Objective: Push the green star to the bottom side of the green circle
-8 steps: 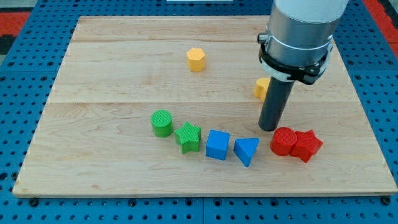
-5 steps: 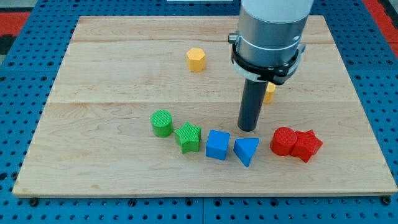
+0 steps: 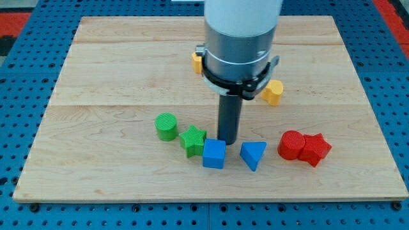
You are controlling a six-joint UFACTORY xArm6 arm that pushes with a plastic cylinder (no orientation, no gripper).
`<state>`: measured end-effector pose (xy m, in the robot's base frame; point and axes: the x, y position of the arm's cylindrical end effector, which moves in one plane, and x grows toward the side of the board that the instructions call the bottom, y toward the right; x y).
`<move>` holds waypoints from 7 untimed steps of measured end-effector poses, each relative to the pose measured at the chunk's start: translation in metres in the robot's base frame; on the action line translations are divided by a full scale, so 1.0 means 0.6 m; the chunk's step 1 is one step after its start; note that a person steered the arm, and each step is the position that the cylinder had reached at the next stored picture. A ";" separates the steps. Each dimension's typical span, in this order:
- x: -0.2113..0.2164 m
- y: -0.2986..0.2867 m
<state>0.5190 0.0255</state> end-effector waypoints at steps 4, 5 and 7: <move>-0.007 -0.099; -0.006 -0.095; -0.006 -0.126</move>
<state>0.5156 -0.0501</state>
